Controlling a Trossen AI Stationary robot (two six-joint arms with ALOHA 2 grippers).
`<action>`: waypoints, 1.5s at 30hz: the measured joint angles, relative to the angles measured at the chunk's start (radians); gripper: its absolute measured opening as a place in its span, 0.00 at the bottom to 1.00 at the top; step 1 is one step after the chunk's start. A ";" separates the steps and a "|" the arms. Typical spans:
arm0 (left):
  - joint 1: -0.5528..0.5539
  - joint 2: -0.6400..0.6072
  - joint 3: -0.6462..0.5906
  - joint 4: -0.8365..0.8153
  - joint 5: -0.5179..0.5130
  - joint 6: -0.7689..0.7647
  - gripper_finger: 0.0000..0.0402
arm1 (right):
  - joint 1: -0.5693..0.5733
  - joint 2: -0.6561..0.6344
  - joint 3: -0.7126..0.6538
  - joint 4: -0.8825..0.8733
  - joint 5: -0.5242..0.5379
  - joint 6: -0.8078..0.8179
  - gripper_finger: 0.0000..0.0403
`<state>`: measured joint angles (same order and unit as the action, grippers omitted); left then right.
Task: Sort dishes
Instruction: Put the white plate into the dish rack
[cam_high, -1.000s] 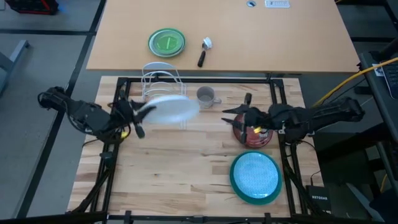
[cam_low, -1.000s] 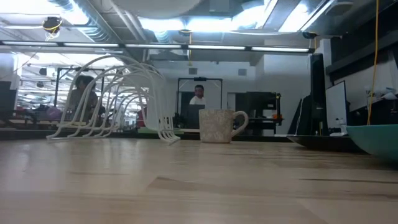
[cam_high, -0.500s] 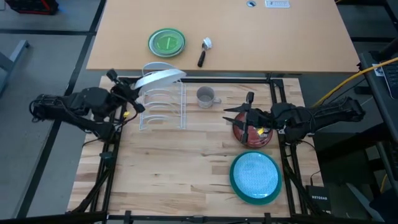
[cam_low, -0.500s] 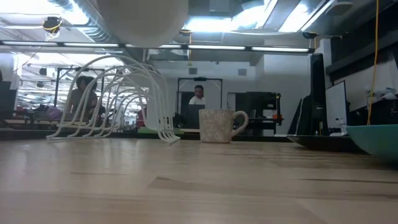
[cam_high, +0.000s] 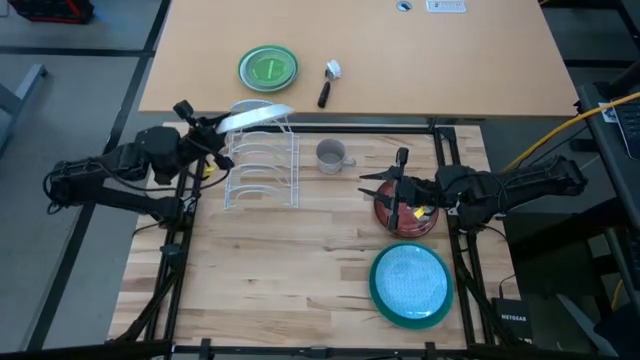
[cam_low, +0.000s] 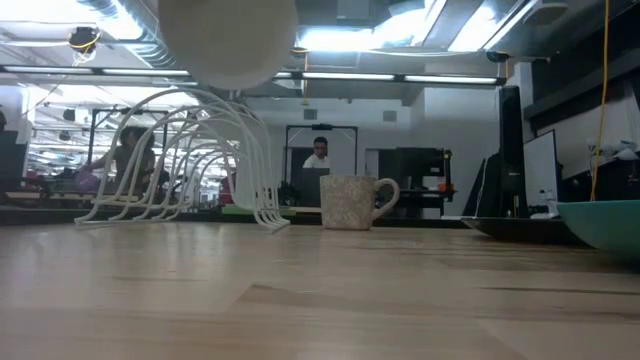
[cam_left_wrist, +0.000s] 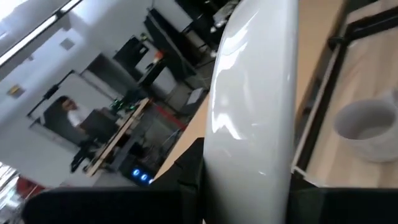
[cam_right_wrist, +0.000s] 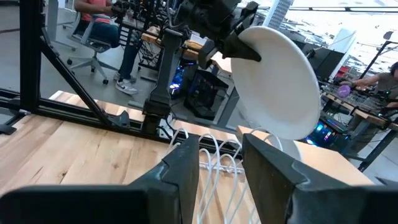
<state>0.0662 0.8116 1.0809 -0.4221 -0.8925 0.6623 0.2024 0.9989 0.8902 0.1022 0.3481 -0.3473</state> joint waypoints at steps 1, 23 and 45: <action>0.008 0.000 0.000 -0.014 0.019 -0.001 0.12 | 0.000 0.000 0.000 0.000 0.000 -0.001 0.31; 0.028 0.000 0.000 -0.256 0.141 -0.086 0.12 | 0.000 0.000 0.000 -0.057 0.000 0.000 0.31; 0.166 0.004 -0.073 -0.019 0.325 0.060 0.12 | 0.000 0.000 0.000 -0.055 0.003 -0.001 0.31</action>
<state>0.2320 0.8160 1.0077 -0.4416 -0.5671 0.7223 0.2024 0.9993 0.8902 0.0475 0.3515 -0.3485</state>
